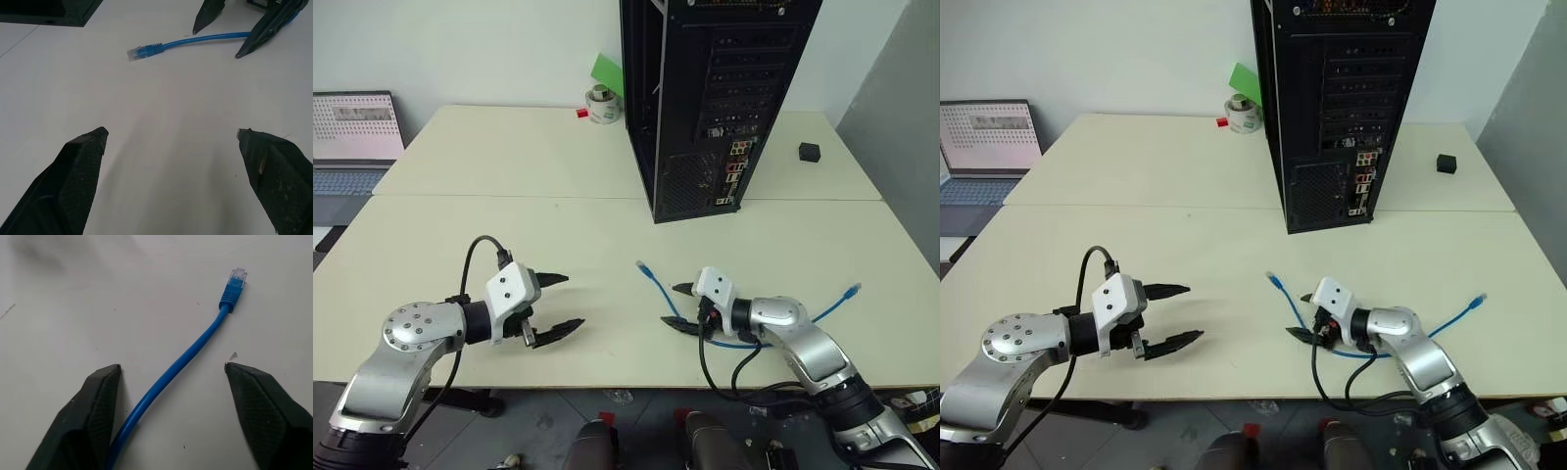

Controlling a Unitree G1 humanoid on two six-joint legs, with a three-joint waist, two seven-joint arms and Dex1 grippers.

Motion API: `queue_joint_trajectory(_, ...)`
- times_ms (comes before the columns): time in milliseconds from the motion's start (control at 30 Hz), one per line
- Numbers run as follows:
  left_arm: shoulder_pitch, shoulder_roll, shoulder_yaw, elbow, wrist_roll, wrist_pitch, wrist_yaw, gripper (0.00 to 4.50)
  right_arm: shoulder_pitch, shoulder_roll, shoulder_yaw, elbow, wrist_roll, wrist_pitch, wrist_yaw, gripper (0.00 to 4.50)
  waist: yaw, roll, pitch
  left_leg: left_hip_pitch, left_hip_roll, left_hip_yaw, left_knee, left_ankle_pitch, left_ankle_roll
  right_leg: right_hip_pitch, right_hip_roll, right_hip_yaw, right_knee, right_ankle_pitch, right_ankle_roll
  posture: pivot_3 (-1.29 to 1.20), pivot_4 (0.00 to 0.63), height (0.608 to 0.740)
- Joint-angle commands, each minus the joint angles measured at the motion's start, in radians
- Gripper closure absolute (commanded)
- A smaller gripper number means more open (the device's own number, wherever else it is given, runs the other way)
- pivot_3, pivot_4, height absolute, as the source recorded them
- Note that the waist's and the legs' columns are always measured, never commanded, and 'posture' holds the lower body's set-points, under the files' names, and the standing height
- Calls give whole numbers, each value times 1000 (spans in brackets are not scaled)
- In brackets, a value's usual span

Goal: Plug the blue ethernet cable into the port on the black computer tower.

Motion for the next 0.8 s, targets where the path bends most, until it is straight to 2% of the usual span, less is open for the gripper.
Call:
queue_joint_trajectory(33, -17, -5, -2, 3, 6, -28, 1, 0, 21, -22, -7, -17, -26, 11, -1, 1879, 0, 0, 0, 0, 0, 0, 0, 0, 0, 0, 0, 0, 0, 0, 0, 0, 150, 740)
queue_joint_trajectory(200, -32, -14, -21, 33, 22, -58, 1, 0, 25, -42, -21, -31, -30, 37, -5, 3158, 0, 0, 0, 0, 0, 0, 0, 0, 0, 0, 0, 0, 0, 0, 0, 0, 150, 740)
queue_joint_trajectory(367, -49, -25, -36, 50, 25, -76, -5, 0, 46, -111, -79, -63, -3, 63, 11, 4443, 3, 0, 0, 0, -1, -1, 0, 0, 0, 1, -1, -1, 0, 0, 0, 0, 150, 740)
queue_joint_trajectory(600, -63, -34, -59, 58, 33, -86, -11, 0, 149, -297, -196, -156, 72, 93, 127, 4443, 7, -1, 0, 0, -2, -1, 1, 0, 0, 2, -2, -2, 0, 0, 0, 0, 150, 740)
queue_joint_trajectory(767, -79, -42, -78, 67, 38, -89, -11, 0, 163, -318, -211, -175, 94, 108, 143, 4443, 0, -1, 0, 0, -1, -1, 0, 0, 0, 1, -1, -1, 0, 0, 0, 0, 150, 740)
queue_joint_trajectory(800, -82, -44, -80, 68, 39, -89, -11, 0, 158, -315, -207, -170, 90, 103, 142, 3994, 0, -1, 0, 0, 0, -1, 0, 0, 0, 1, 0, -1, 0, 0, 0, 0, 150, 740)
